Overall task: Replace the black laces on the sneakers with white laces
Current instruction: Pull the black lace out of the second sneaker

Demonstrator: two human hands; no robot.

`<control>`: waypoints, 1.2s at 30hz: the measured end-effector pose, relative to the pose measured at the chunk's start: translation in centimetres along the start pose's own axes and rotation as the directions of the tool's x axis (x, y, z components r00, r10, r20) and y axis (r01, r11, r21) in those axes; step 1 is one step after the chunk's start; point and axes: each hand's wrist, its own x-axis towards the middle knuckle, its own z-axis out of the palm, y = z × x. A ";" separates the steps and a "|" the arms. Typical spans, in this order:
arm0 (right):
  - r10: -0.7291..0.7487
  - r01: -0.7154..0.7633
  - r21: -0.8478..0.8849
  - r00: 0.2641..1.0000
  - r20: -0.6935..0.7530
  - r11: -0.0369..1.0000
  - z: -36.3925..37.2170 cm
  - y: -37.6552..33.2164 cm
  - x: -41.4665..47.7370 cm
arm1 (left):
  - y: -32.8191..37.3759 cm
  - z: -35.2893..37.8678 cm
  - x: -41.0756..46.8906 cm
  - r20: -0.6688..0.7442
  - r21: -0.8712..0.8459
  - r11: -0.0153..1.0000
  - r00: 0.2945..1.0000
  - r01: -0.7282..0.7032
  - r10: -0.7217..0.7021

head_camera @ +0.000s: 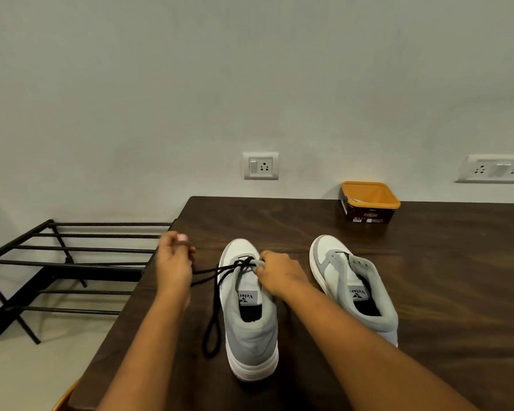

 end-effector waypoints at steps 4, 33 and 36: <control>-0.007 0.007 -0.015 1.000 0.006 1.000 -0.3 -0.1 -0.2 | -1.6 1.9 -1.5 0.509 0.715 0.484 0.850 -0.504 0.134; 0.032 -0.032 -0.018 0.999 0.016 0.999 -0.3 -0.2 -0.2 | 1.3 -1.1 1.4 -0.269 -0.588 0.807 0.929 0.050 -0.253; 0.041 -0.041 -0.009 0.999 0.019 0.999 -0.5 -0.1 -0.2 | 1.2 -3.8 2.0 -0.472 -0.408 0.912 0.866 -0.045 -0.168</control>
